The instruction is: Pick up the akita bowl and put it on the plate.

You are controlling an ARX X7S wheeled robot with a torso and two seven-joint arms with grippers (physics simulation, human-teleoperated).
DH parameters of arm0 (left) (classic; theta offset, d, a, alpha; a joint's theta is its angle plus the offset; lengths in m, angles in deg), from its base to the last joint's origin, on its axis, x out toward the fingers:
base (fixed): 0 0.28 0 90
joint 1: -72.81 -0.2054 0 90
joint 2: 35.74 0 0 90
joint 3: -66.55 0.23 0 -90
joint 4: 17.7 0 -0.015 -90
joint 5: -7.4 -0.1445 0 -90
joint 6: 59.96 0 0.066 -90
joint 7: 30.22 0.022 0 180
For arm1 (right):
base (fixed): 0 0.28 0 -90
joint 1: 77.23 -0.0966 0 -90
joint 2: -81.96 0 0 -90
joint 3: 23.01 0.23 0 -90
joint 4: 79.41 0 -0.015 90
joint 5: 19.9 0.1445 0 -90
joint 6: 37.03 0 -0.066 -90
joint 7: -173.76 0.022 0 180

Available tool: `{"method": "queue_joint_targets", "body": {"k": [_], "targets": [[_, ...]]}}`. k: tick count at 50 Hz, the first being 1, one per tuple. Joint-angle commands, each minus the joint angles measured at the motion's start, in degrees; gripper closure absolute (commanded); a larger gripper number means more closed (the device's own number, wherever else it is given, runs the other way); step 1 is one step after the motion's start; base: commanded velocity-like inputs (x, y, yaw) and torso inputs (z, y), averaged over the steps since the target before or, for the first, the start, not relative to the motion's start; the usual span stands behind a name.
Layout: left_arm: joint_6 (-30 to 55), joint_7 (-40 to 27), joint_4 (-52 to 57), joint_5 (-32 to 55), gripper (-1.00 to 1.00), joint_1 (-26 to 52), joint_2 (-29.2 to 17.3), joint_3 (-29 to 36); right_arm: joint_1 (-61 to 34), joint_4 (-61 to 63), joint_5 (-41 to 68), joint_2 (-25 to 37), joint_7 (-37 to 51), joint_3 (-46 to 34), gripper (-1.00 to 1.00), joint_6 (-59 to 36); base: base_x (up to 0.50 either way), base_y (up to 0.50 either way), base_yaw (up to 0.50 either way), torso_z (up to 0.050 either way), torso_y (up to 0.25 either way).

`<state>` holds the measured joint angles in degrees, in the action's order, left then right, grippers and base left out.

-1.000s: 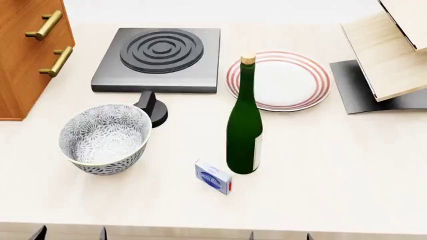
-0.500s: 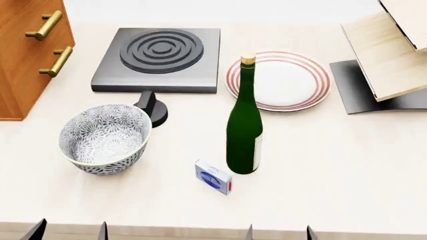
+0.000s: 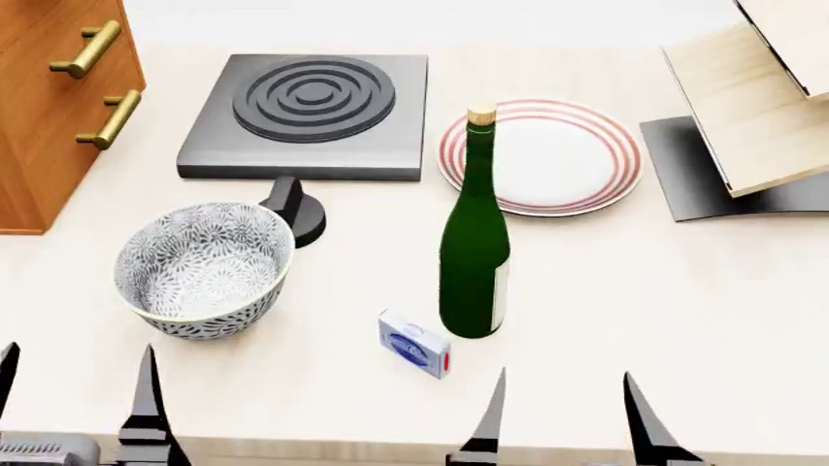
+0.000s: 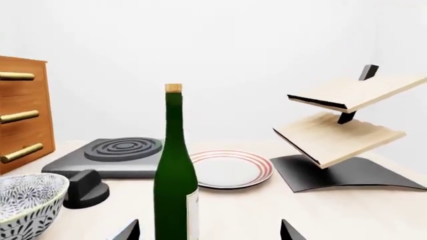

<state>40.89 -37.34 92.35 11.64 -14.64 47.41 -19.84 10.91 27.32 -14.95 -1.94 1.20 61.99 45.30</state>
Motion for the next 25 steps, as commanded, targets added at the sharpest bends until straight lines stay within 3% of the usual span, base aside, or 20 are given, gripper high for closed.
{"method": "queue_joint_targets", "body": {"k": [1,25], "targets": [[2.2,-1.9,7.5,0.9,-1.0,0.3,-1.1,-1.1,-0.2,6.2,1.4,1.1,1.3,0.3,-1.0,-2.3,0.0,0.0,0.0,0.0,0.0],[-0.6,-3.3,7.4,5.1,-1.0,-0.7,-2.0,-4.1,0.4,6.9,3.8,2.6,2.8,1.1,-1.0,-1.4,0.0,0.0,0.0,0.0,0.0]]}}
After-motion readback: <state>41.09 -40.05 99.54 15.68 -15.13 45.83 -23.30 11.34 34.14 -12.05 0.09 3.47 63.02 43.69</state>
